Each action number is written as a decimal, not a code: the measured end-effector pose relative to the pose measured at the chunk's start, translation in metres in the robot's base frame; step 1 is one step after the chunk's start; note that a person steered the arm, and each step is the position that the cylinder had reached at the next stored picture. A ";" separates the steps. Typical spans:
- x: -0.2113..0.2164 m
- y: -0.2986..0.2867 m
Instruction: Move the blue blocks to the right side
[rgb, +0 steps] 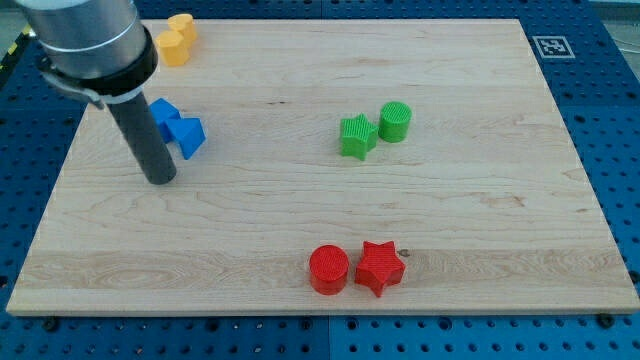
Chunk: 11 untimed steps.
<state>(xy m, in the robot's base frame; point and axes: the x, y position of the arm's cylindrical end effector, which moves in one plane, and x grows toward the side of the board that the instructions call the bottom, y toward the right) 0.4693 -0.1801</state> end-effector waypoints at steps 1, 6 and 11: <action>-0.022 0.013; -0.019 -0.010; -0.053 0.031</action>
